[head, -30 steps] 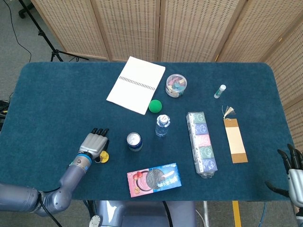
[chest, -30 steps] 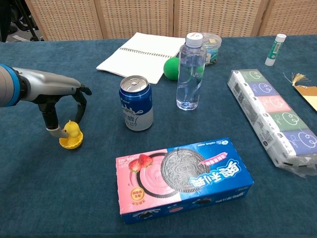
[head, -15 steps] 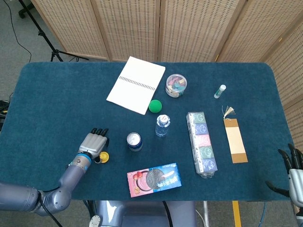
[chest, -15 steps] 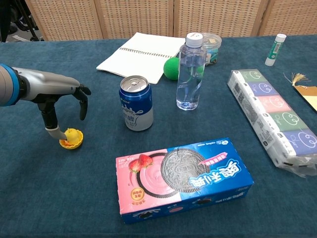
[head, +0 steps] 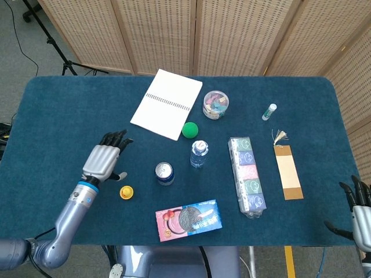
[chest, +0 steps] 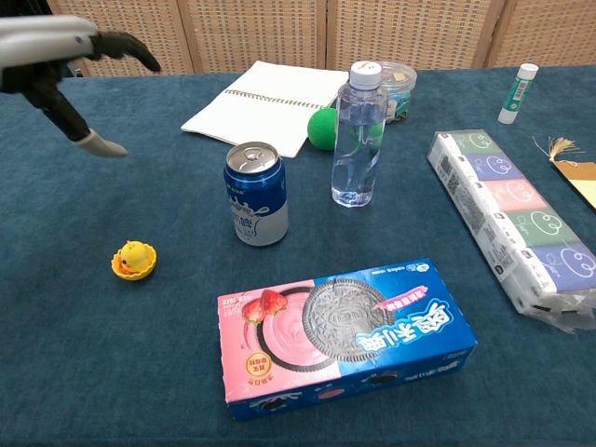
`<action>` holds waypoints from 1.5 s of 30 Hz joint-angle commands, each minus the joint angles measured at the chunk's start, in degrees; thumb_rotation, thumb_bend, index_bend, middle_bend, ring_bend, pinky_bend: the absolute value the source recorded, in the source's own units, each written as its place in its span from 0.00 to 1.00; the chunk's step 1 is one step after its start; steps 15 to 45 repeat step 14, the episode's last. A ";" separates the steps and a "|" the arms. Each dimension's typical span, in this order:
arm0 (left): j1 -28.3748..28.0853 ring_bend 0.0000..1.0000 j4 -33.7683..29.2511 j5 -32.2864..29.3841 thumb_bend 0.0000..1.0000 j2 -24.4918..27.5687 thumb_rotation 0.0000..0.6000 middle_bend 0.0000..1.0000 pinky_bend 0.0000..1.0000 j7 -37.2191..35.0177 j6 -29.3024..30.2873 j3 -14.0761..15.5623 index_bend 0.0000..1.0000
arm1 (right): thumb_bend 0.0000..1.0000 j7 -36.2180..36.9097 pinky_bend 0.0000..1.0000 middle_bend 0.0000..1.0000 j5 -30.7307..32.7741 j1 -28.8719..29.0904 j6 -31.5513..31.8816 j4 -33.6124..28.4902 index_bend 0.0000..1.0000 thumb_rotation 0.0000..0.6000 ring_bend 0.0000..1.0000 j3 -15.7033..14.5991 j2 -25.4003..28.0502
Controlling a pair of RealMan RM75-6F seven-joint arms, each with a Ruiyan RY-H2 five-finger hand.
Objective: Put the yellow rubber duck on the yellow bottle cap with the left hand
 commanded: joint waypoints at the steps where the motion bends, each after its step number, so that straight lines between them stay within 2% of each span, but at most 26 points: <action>1: 12.44 0.00 4.63 15.20 0.18 1.94 1.00 0.00 0.00 -11.88 11.26 4.78 0.15 | 0.00 -0.25 0.00 0.00 0.19 0.17 -0.27 -0.02 0.12 1.00 0.00 0.06 -0.11; 8: 23.99 0.00 13.17 25.33 0.18 1.31 1.00 0.00 0.00 -19.06 21.17 9.98 0.14 | 0.00 -0.81 0.00 0.00 0.43 0.44 -0.69 0.01 0.12 1.00 0.00 0.07 -0.36; 12: 29.87 0.00 20.46 27.87 0.18 -0.54 1.00 0.00 0.00 -22.18 26.84 9.90 0.14 | 0.00 -0.76 0.00 0.00 0.42 0.41 -0.49 0.14 0.12 1.00 0.00 0.11 -0.42; 14: 31.47 0.00 22.19 28.32 0.18 -1.01 1.00 0.00 0.00 -23.79 27.66 9.48 0.14 | 0.00 -0.84 0.00 0.00 0.34 0.38 -0.43 0.18 0.12 1.00 0.00 0.07 -0.48; 45: 31.47 0.00 22.19 28.32 0.18 -1.01 1.00 0.00 0.00 -23.79 27.66 9.48 0.14 | 0.00 -0.84 0.00 0.00 0.34 0.38 -0.43 0.18 0.12 1.00 0.00 0.07 -0.48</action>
